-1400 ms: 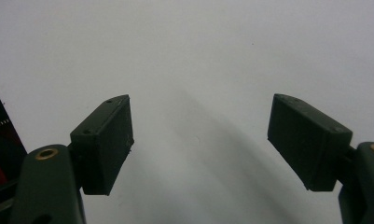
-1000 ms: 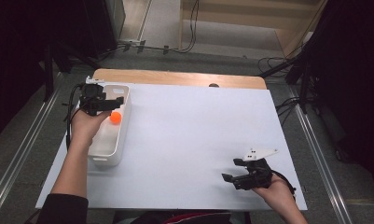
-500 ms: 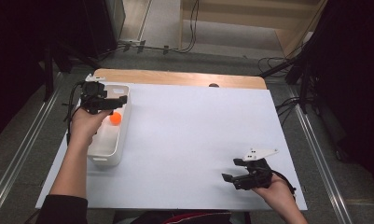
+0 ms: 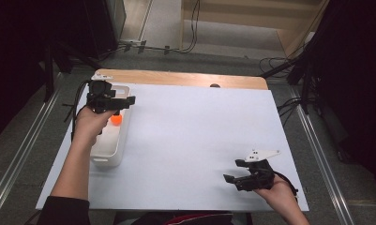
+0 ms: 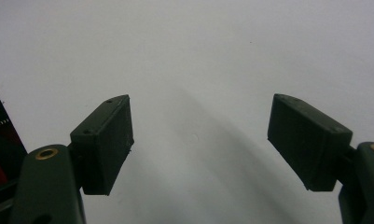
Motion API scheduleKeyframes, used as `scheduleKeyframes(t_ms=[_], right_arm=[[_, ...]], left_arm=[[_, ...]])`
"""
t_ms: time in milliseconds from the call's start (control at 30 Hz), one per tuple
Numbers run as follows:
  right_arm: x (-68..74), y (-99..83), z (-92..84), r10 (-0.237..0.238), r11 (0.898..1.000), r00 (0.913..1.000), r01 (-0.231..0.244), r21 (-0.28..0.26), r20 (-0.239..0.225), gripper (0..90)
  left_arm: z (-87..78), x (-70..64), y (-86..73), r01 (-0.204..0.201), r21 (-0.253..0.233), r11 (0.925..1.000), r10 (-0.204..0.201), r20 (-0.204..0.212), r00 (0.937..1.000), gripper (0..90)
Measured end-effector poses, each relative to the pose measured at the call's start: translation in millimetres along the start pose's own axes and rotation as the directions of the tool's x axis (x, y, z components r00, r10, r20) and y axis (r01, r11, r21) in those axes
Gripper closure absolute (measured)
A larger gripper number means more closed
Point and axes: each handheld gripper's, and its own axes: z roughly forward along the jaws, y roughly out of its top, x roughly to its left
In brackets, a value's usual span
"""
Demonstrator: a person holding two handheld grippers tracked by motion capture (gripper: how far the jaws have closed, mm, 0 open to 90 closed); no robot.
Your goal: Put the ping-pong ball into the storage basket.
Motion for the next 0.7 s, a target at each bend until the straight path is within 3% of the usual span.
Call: scheduleKeyframes(t_ms=[233,333,700], right_arm=[[0.2,-0.2,-0.3,0.005,1.000,1.0000,-0.005,0.001,0.002,20.7],[0.2,-0.3,-0.5,0.005,1.000,1.0000,-0.005,0.002,0.003,20.7],[0.3,-0.3,-0.7,0.007,1.000,1.0000,-0.007,0.003,0.003,20.7]], left_arm=[[3.8,-9.2,0.7,-0.027,0.004,0.9996,0.027,0.023,0.9994,16.6],[7.9,-12.9,-0.4,-0.023,0.016,0.9996,0.022,0.069,0.9974,16.6],[15.2,-26.1,-1.9,-0.060,0.024,0.9979,0.058,0.082,0.9950,16.7]])
